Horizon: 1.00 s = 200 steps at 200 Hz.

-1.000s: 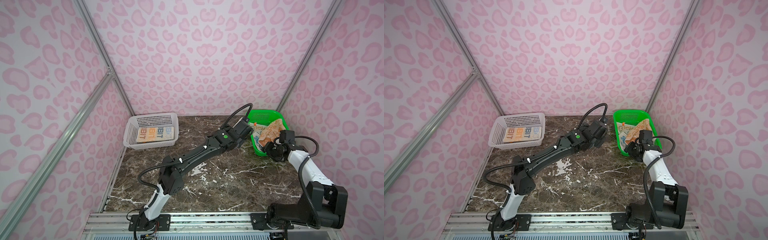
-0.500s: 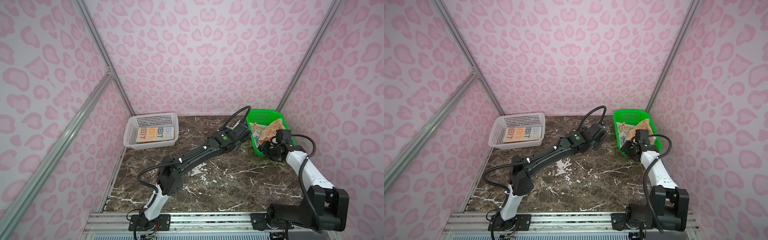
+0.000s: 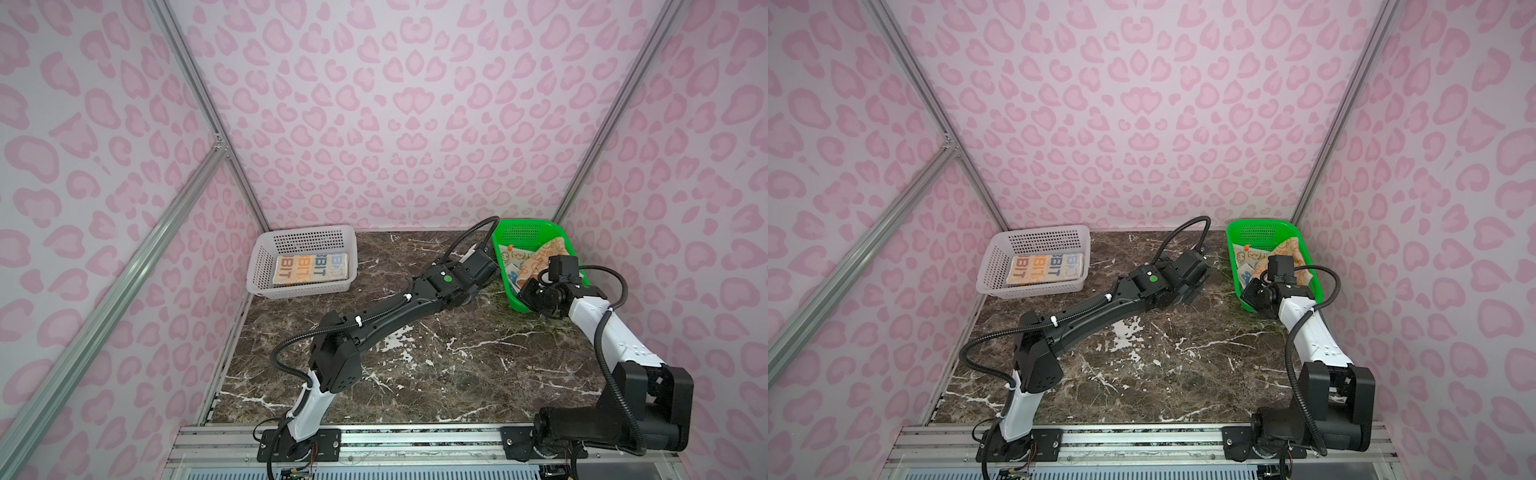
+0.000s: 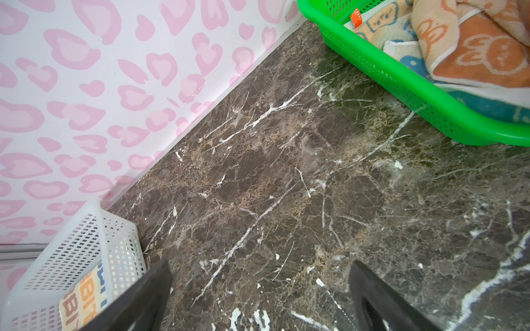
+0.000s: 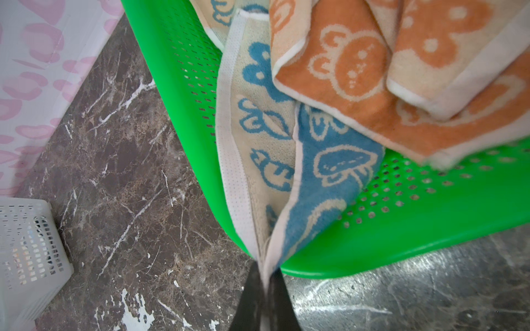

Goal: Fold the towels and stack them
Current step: 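Grasp the blue bunny towel's edge in the green basket with the right gripper, then pull the blue bunny towel out onto the table with the right gripper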

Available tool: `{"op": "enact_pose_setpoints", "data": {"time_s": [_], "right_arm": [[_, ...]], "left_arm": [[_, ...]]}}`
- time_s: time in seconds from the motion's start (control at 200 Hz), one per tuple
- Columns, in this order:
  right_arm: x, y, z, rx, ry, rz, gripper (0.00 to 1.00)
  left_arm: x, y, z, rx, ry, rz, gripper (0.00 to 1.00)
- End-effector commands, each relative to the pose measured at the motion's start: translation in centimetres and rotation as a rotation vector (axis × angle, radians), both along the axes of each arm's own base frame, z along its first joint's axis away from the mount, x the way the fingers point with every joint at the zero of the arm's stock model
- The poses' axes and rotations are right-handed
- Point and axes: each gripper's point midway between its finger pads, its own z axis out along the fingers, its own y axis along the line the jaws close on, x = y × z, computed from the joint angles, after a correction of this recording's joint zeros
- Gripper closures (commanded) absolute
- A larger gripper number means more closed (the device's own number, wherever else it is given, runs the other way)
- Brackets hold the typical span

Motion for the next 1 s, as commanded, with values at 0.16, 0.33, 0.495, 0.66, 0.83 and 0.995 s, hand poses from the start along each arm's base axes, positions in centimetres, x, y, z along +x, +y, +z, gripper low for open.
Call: {"op": "enact_pose_setpoints", "data": {"time_s": [0.16, 0.33, 0.495, 0.66, 0.83, 0.995], "right_arm": [[2.0, -1.1, 5.4, -0.092, -0.095, 0.023, 1.0], [3.5, -1.8, 10.5, -0.17, -0.171, 0.047, 1.0], [4.8, -0.7, 16.8, -0.238, -0.276, 0.124, 1.0], [5.7, 3.9, 22.1, -0.328, -0.386, 0.248, 1.0], [5.5, 11.7, 27.8, -0.338, -0.533, 0.432, 1.0], [2.1, 20.9, 34.2, -0.308, -0.741, 0.678, 1.0]], "left_arm": [[0.8, 1.9, 3.1, -0.037, -0.074, 0.067, 0.02], [1.1, 4.5, 4.1, -0.185, 0.007, 0.116, 0.03], [1.6, 8.0, 4.8, -0.284, 0.056, 0.165, 0.03], [1.3, 10.7, 5.5, -0.323, 0.059, 0.203, 0.03], [0.9, 13.5, 7.2, -0.4, 0.029, 0.236, 0.03], [0.8, 16.1, 8.8, -0.434, -0.016, 0.274, 0.03]]}}
